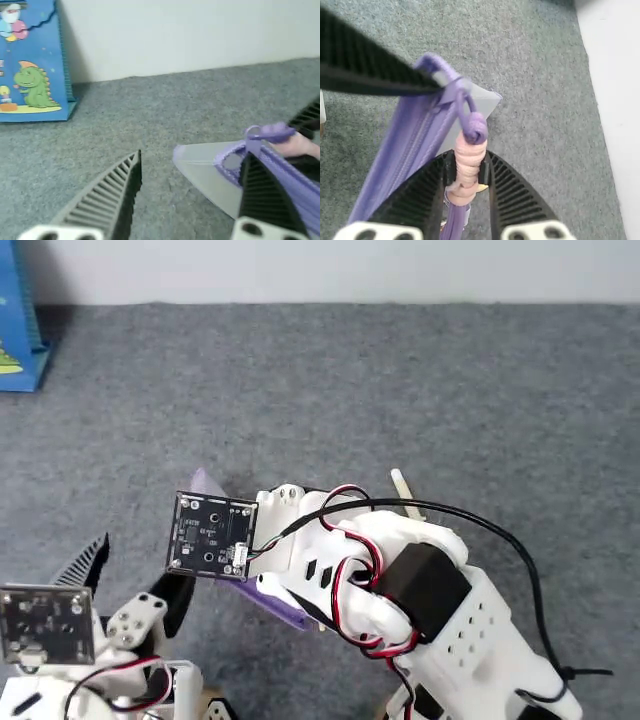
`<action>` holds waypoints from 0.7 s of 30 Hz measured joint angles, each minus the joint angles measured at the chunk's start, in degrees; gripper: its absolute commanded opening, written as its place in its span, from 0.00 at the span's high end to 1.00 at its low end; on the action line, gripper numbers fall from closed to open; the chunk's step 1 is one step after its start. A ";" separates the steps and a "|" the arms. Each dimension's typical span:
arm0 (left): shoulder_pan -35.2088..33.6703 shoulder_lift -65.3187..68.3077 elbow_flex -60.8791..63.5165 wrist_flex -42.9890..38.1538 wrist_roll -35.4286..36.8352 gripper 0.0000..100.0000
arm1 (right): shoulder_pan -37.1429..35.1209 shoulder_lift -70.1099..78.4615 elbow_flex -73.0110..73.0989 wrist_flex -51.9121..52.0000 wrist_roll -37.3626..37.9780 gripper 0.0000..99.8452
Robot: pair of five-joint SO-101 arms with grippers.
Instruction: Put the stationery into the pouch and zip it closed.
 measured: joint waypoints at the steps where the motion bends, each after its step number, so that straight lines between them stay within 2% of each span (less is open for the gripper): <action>1: -0.88 0.00 0.79 -0.97 -0.09 0.70 | 0.00 0.00 0.00 0.00 0.00 0.99; 7: -2.46 0.00 5.01 -5.27 -2.02 0.70 | -3.25 -2.99 0.00 0.35 -0.09 0.99; 21: -2.81 0.00 6.42 -5.54 -2.46 0.70 | -10.29 -3.34 4.48 0.35 -0.18 0.99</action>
